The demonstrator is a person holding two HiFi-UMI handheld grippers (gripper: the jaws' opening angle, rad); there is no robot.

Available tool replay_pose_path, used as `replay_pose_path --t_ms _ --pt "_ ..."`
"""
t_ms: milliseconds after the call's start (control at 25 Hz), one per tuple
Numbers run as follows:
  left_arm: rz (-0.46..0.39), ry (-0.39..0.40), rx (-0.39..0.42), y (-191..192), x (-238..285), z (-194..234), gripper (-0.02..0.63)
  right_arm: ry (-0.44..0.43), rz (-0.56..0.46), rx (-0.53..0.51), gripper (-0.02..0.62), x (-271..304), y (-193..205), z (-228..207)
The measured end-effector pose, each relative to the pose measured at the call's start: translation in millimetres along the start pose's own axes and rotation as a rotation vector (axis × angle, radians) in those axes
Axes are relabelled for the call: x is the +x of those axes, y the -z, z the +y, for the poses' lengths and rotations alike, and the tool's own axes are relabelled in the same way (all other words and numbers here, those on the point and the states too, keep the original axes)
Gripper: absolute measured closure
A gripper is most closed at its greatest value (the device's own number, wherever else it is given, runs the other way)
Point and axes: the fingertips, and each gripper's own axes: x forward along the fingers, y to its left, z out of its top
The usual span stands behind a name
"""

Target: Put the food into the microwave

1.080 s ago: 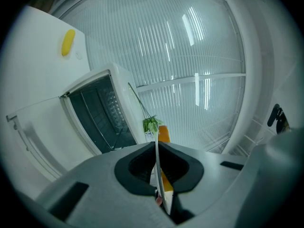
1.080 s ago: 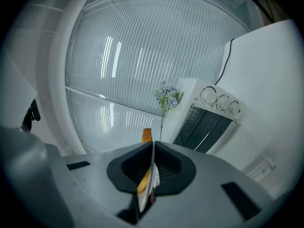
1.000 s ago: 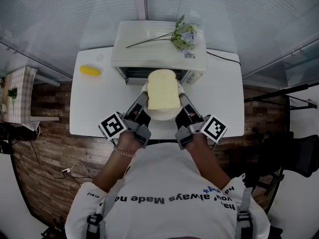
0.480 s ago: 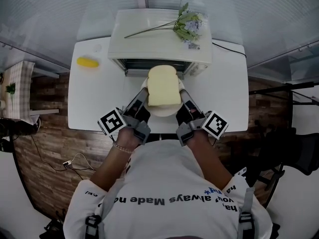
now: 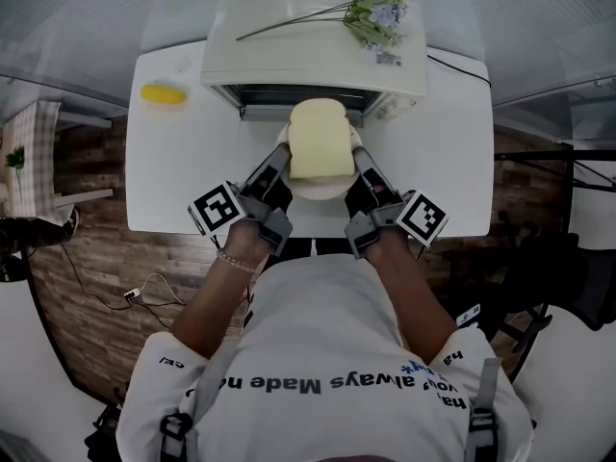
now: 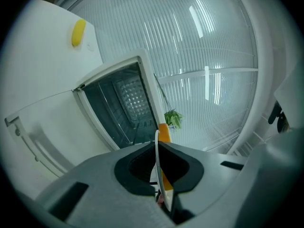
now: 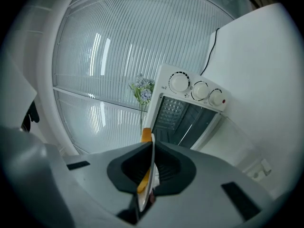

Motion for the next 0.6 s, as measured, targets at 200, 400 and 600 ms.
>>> replay_pose_path --t_ms 200,400,600 --pt "0.017 -0.024 0.012 2.4 11.7 23.4 0.589 0.019 -0.005 0.005 0.574 6.7 -0.3 -25.6" --pt "0.032 -0.035 0.028 1.3 25.2 48.2 0.589 0.041 -0.009 0.003 0.574 19.9 -3.5 -52.0" --pt "0.044 -0.046 0.029 -5.4 41.7 73.3 0.589 0.059 -0.016 0.013 0.574 36.8 -7.1 -73.9"
